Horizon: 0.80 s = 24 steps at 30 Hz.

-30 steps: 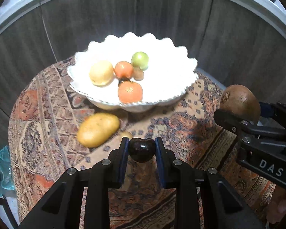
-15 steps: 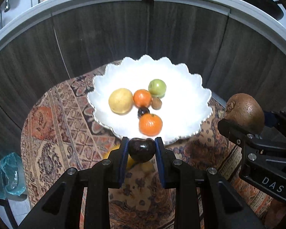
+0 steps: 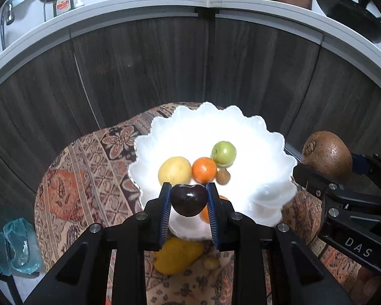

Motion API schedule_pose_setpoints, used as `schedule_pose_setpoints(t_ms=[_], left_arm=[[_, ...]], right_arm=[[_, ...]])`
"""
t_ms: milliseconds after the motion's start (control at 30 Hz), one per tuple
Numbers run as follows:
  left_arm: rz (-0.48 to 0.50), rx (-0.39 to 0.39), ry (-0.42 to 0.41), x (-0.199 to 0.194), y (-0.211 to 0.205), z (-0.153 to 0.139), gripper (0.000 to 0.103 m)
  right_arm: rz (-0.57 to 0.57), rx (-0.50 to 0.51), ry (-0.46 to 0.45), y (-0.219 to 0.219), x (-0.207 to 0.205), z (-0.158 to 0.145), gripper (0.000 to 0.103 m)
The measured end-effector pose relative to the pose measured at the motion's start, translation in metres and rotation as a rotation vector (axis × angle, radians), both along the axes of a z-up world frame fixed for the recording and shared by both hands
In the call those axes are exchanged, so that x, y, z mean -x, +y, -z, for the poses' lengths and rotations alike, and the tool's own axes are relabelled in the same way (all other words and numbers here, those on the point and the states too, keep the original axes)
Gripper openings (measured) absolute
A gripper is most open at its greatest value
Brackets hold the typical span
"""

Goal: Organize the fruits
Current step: 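Carry the kiwi and cherry over the white bowl with both tools, then lower the kiwi and cherry into the bowl and open both tools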

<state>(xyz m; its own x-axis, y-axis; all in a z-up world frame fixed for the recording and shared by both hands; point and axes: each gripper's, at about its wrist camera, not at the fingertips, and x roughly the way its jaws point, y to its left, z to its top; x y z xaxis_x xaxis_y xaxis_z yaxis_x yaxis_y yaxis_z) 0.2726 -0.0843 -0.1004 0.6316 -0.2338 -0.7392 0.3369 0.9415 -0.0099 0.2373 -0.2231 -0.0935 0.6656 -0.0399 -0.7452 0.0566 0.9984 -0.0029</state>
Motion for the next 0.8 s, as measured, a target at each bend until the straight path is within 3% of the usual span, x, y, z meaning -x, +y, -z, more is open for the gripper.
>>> schedule_pose_setpoints(t_ms=[367,800], left_arm=[[0.000,-0.008,0.021,-0.036,-0.001,0.021,0.027],[0.012,-0.021,0.094,-0.054,-0.008,0.058,0.028]], right_arm=[[0.020,0.007,0.038,-0.003,-0.040,0.024,0.064],[0.029,-0.002,0.120,-0.009,-0.057,0.061,0.064]])
